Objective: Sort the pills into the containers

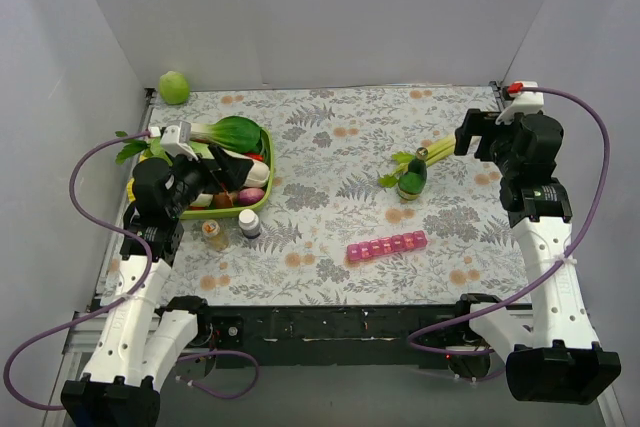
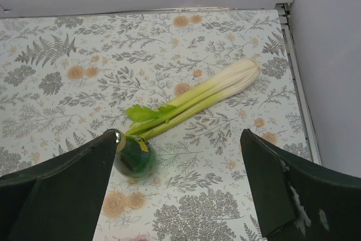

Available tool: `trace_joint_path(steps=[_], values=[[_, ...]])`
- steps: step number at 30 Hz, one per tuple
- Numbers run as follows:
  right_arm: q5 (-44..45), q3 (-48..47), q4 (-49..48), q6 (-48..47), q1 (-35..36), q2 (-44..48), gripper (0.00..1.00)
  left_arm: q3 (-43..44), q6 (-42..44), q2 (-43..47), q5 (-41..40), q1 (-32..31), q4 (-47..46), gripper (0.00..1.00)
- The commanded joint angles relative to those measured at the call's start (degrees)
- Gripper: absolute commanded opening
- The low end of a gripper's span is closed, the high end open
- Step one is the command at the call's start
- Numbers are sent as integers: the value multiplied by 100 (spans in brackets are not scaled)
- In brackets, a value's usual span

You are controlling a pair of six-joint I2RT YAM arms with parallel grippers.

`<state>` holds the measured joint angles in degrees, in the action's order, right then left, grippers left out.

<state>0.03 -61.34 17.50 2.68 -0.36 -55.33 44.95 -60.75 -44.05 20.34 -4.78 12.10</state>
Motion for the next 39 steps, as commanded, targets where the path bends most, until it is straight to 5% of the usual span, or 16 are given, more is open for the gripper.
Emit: trace_joint_path(steps=[1, 4, 6, 9, 16, 21, 31, 39], values=[[-1104, -45, 61, -651, -8, 171, 98, 146, -200, -7, 1101, -6, 468, 98], [-2827, 122, 516, -2219, 1, 260, 98, 14, -244, 37, 1542, -32, 521, 98], [-4778, 149, 1025, -3050, 1, 128, 98, -126, -209, 89, 1771, -119, 548, 98], [-5751, 210, 2159, -4658, 456, -30, 98, -284, -8, 221, 1965, -443, 548, 98], [-4944, 1193, 3066, -7419, 1433, -135, 98, -618, 274, 380, 1798, -1543, 487, 98], [-4118, 2011, 2498, -8721, 1749, -434, 98, -873, 397, 389, 1702, -2237, 276, 98], [-3344, 2636, 1099, -8258, 2690, -1401, 97, -1533, 1135, 301, 1139, -3354, -638, 98], [-2851, 2733, 773, -7783, 2796, -1902, 83, -1805, 2207, -287, 639, -4275, -1174, 98]])
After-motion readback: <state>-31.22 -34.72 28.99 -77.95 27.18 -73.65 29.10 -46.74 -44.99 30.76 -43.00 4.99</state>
